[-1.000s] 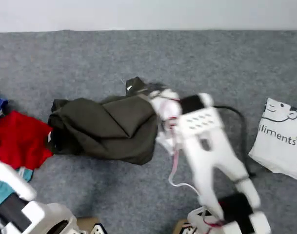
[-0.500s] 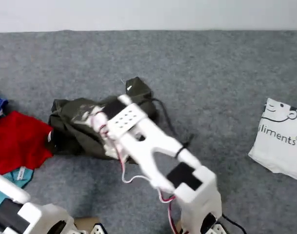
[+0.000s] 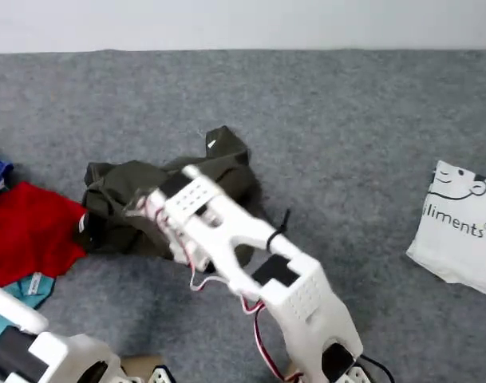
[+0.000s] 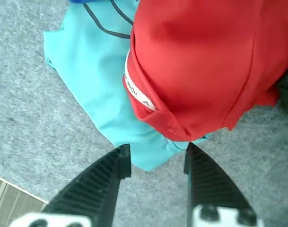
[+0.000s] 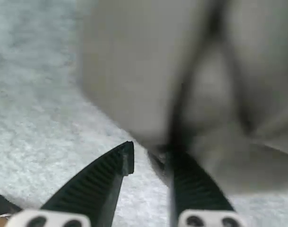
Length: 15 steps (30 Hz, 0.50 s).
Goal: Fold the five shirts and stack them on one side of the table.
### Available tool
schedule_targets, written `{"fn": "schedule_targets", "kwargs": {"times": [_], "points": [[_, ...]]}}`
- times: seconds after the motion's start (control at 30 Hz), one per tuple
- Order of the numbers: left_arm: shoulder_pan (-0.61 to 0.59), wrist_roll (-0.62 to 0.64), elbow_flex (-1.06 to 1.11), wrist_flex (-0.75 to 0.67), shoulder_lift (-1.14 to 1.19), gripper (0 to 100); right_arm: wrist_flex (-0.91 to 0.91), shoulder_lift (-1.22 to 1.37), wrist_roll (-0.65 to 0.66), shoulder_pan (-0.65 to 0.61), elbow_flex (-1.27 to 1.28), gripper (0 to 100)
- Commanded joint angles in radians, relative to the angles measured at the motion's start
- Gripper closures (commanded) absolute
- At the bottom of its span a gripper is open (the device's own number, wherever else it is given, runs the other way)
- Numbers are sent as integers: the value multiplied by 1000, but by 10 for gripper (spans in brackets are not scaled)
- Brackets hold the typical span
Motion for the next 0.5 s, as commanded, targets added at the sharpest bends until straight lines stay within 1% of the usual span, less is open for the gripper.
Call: {"fn": "schedule_targets", "kwargs": {"times": [0.0,0.07,0.17,0.27,0.33,0.4,0.47], "points": [[0,-5,1,-14,-18,808,88,-27,-3,81,-130,980],[3,-5,1,-15,-18,808,148,-41,-3,107,-192,988],[3,-5,-1,-18,-18,808,154,-101,6,166,-212,989],[3,-5,-1,-17,-18,808,156,-191,100,219,-193,989],[3,-5,-1,-12,-20,808,156,-259,123,242,-166,989],[3,-5,-1,-12,-20,808,154,-321,124,242,-121,988],[3,-3,-1,-12,-20,808,154,-361,124,203,-71,980]]}}
